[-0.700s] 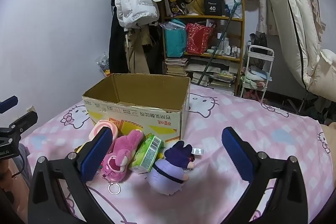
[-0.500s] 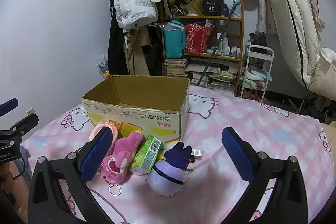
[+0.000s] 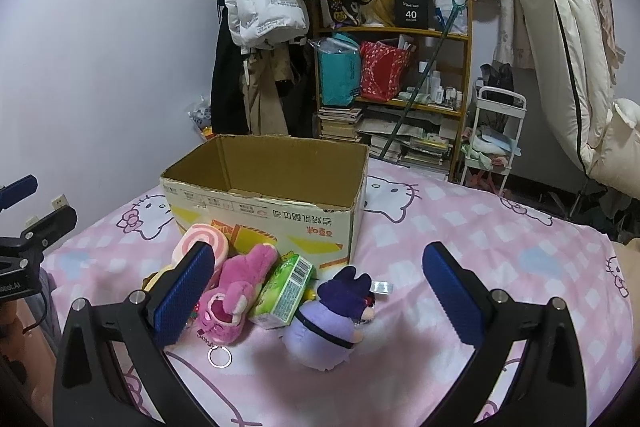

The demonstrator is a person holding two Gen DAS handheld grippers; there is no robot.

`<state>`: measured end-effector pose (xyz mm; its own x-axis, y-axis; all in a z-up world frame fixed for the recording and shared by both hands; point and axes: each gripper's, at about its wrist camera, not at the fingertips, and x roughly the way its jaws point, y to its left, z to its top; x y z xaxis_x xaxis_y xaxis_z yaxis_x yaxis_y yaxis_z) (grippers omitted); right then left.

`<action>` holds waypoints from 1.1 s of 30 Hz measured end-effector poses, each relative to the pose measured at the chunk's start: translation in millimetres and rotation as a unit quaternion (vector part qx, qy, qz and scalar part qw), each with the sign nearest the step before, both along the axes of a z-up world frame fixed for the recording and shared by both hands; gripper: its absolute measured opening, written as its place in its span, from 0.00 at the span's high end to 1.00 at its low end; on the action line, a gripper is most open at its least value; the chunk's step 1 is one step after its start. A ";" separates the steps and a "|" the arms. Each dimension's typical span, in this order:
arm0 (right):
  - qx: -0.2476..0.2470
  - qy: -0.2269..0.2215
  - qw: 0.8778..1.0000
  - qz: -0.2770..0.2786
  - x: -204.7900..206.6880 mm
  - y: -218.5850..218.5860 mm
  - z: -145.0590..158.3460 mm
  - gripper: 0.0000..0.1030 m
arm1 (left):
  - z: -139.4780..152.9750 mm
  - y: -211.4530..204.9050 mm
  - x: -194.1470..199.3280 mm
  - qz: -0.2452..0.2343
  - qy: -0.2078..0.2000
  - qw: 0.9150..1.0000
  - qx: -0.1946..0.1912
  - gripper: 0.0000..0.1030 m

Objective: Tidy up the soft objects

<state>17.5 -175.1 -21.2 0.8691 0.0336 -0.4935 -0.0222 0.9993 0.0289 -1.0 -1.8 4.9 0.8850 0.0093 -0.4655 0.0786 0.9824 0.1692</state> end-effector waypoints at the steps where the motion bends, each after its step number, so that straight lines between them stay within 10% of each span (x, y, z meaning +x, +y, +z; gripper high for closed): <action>1: 0.004 0.002 1.000 0.000 -0.6 -0.5 0.1 0.00 | -0.9 0.0 0.0 0.000 -0.001 1.000 0.000 0.01; 33: 0.027 0.018 0.999 -0.011 8.3 -7.1 -2.6 0.00 | 0.9 -5.2 17.5 -0.011 0.015 1.000 -0.010 0.01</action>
<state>25.8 -182.2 -23.8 0.8517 0.0416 -0.5224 0.0024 0.9965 0.0833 16.5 -7.1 5.8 0.8706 -0.0189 -0.4917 0.1044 0.9836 0.1469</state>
